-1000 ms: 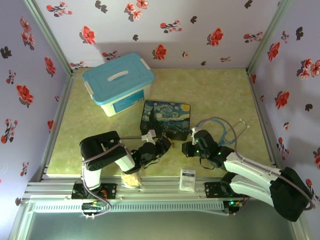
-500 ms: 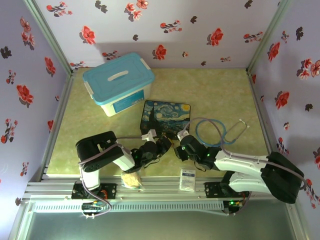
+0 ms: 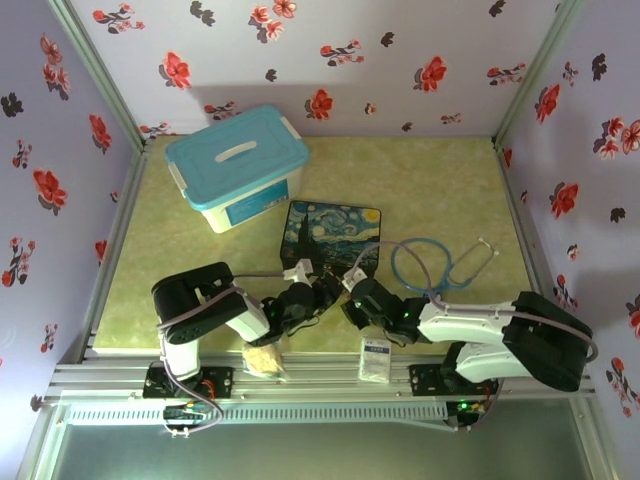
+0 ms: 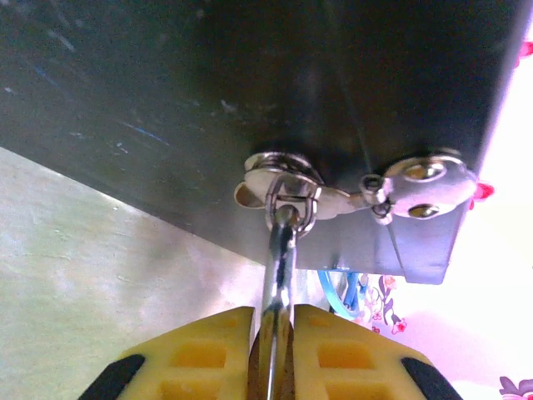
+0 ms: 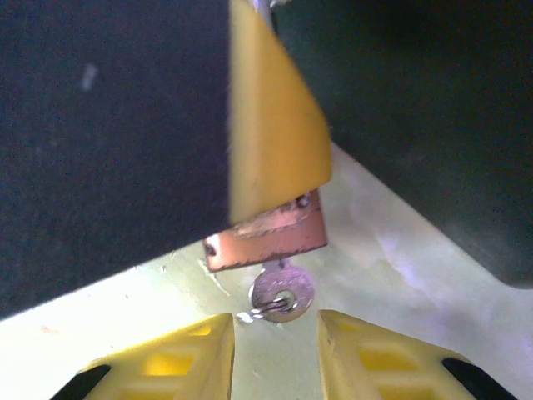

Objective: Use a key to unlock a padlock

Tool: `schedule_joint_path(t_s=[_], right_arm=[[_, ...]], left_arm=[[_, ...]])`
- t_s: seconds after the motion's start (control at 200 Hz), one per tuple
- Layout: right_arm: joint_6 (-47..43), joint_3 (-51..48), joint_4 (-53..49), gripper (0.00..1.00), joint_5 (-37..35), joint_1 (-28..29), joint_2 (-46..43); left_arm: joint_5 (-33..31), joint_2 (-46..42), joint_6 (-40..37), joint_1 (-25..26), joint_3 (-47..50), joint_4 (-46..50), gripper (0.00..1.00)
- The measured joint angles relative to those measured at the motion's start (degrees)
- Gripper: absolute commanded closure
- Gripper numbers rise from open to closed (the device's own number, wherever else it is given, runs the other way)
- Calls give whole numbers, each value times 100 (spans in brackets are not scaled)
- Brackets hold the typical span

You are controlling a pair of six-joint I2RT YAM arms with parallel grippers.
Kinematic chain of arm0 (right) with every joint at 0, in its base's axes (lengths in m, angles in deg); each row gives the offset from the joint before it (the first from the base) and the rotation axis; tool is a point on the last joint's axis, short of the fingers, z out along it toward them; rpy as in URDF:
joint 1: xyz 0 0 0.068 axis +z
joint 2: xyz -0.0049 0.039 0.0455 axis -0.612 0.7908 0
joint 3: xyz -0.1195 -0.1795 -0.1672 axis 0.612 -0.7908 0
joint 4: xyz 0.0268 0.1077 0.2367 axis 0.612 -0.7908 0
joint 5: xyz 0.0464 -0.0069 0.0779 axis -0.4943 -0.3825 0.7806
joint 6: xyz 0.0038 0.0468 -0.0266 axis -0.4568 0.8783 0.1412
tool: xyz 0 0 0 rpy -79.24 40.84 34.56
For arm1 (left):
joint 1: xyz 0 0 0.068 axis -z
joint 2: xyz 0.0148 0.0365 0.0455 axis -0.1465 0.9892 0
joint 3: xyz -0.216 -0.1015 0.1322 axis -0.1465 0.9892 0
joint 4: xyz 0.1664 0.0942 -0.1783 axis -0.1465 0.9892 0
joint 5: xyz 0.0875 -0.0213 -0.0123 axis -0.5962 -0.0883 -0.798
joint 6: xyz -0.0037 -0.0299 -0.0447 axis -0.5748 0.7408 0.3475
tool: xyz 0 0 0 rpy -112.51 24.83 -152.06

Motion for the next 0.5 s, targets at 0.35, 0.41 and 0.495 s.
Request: schedule_joint_path(t_s=[0.35,0.41,0.495], right_arm=[[-535,271,26,84,-765,293,586],[-590,323,50,87,-909,295,717],[-629,330,140,89,-986,297,802]], left_arm=[[-9,0,24,0,-7,7,100],[-26,0,22,0,-9,15,100],[-76,0,28,-2,-9,35,100]])
